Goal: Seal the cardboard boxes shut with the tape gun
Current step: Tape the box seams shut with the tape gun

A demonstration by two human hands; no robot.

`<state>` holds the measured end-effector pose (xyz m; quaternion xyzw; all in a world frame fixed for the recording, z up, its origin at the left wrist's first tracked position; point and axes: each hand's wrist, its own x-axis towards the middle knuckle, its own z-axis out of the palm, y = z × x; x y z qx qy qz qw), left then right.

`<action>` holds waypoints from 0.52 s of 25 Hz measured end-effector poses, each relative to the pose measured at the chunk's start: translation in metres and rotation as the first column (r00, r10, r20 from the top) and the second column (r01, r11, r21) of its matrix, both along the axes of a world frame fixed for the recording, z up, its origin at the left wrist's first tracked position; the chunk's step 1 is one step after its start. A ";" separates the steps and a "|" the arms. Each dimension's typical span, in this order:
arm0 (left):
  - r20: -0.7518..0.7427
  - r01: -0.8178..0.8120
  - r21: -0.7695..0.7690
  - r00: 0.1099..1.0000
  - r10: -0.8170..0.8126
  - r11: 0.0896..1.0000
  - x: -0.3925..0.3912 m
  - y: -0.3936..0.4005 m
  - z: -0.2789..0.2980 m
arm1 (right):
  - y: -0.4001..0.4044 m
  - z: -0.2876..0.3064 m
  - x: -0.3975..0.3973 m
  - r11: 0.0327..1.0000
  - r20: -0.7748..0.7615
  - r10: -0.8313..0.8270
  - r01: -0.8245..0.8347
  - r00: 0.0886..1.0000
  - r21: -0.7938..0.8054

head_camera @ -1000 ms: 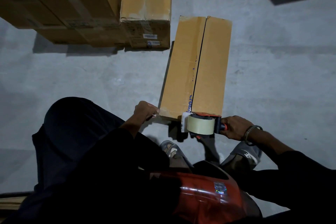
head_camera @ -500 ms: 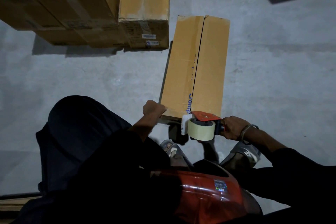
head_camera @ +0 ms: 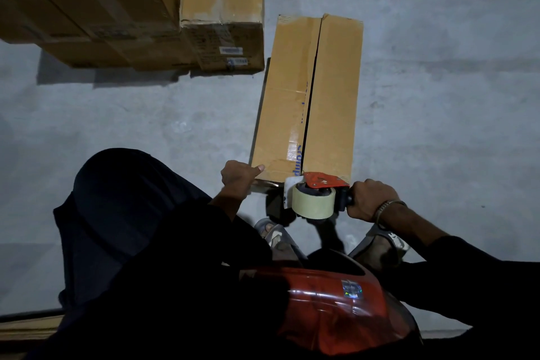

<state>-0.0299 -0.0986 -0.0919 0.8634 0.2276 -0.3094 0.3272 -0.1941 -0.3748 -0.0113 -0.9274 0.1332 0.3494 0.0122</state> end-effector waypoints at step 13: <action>-0.102 0.186 0.122 0.979 -0.174 0.975 0.010 0.003 0.007 | -0.066 0.032 -0.038 0.986 -0.164 -0.158 0.145 0.974 -0.086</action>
